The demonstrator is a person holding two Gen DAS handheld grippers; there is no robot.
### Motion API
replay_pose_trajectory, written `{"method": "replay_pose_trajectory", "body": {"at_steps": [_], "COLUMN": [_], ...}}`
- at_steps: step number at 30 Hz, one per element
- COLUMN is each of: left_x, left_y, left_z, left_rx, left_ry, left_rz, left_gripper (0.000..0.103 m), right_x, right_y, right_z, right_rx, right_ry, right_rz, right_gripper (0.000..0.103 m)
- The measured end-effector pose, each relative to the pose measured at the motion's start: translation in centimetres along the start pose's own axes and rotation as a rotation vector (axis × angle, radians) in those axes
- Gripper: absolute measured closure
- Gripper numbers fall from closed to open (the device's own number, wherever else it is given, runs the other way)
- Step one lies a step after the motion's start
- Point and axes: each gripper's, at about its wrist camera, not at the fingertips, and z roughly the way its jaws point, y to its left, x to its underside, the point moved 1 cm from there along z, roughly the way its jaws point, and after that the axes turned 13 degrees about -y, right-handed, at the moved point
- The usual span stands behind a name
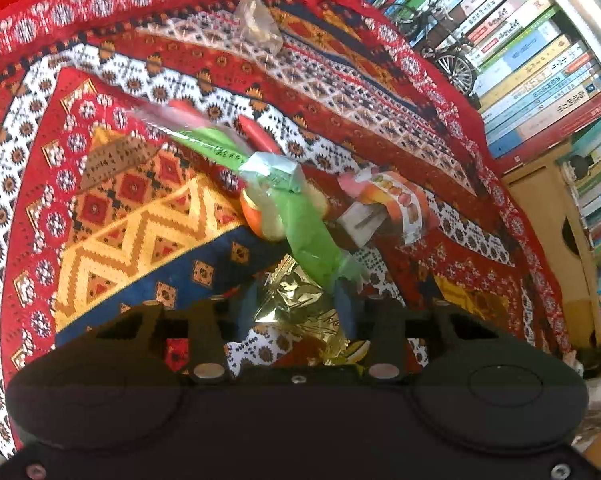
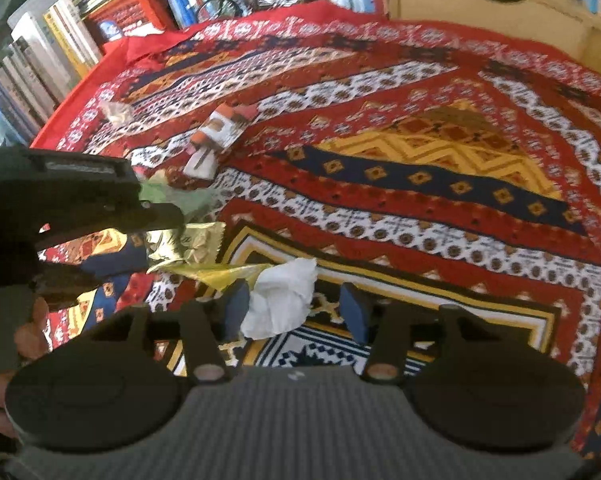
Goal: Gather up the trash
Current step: 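Grasp a gold foil wrapper with the left tool while the right grasps white tissue, then carry the gold foil and white tissue over the black bin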
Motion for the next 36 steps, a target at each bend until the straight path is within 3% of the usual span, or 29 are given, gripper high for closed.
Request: {"method": "replay_pose_trajectory", "body": {"at_steps": [4, 7, 25, 36], "left_x": [-0.1, -0.2, -0.8, 0.2], "left_y": [-1.1, -1.7, -0.5, 3.1], "left_z": [-0.7, -1.2, -7.1, -12.6], "left_rx": [0.006, 0.019, 0.065, 0.078], "left_ry": [-0.031, -0.03, -0.124, -0.174], "left_rz": [0.067, 0.092, 0.079, 0.098], "left_gripper": [0.069, 0.07, 0.07, 0.07], "right_x": [0.1, 0.1, -0.6, 1.0], "right_y": [0.1, 0.1, 0.3, 2.9], "right_z": [0.1, -0.1, -3.5, -7.7], "right_rx": [-0.04, -0.051, -0.009, -0.011], "right_ry": [0.008, 0.004, -0.083, -0.158], "right_rz": [0.003, 0.003, -0.005, -0.021], "right_gripper": [0.067, 0.07, 0.071, 0.071]}}
